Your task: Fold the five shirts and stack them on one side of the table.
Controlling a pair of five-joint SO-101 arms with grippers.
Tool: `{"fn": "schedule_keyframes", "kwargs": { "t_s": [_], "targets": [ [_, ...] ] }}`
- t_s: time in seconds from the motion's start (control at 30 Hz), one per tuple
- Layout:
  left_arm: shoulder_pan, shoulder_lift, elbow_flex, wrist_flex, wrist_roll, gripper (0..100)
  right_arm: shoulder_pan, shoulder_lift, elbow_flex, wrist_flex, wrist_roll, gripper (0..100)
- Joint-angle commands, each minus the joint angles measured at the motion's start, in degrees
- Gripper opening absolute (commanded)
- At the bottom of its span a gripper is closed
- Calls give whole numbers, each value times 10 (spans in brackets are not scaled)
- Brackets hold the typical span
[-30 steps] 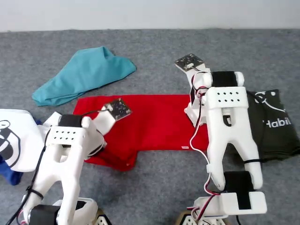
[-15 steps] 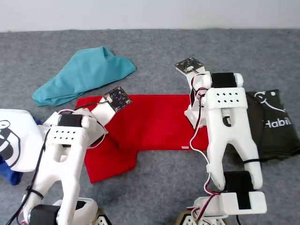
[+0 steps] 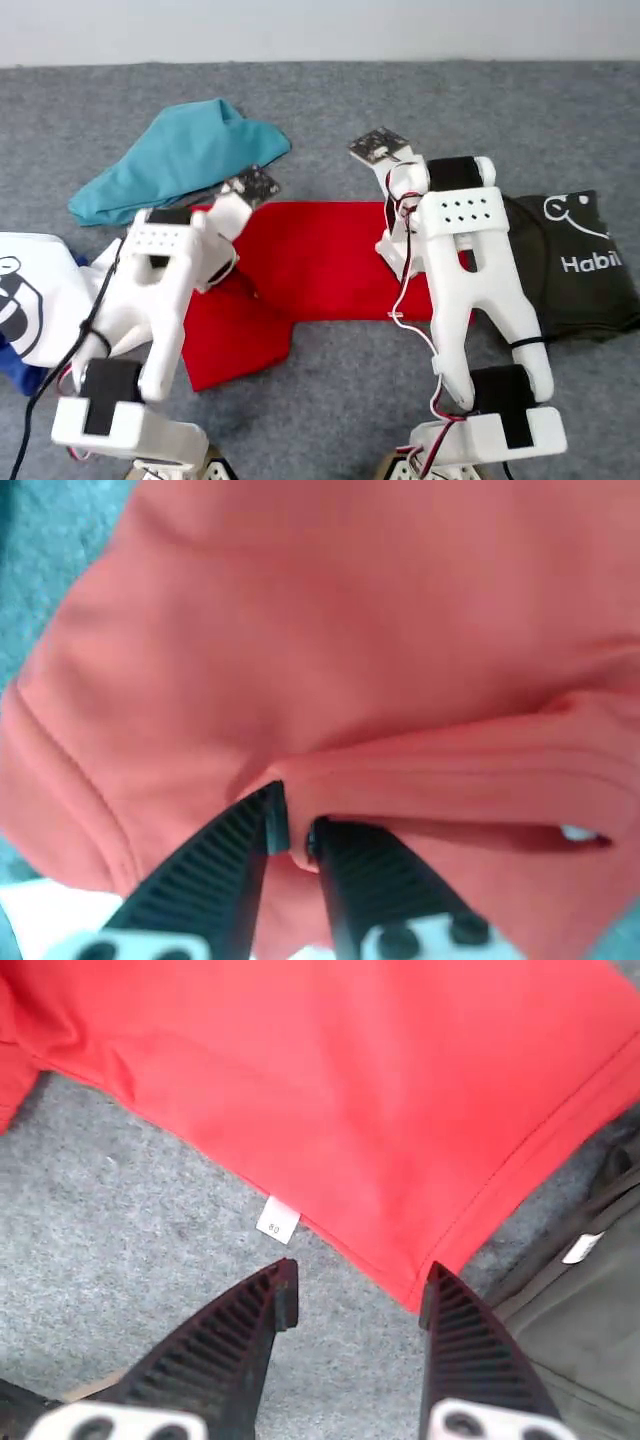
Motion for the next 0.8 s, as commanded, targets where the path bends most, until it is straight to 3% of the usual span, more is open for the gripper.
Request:
{"fn": "schedule_keyframes", "kwargs": {
  "t_s": [0.0,0.23,0.6,0.77],
  "targets": [
    [-3,6,-88,101,11,16,-8,3,22,-21,11,205],
    [-4,2,-121,157,11,16,-33,15,31,-22,11,205],
    [-66,3,-121,145,12,21,-66,17,31,-20,11,205],
    [-64,8,-130,143,12,176,-67,17,31,-19,11,205]
  ]
}}
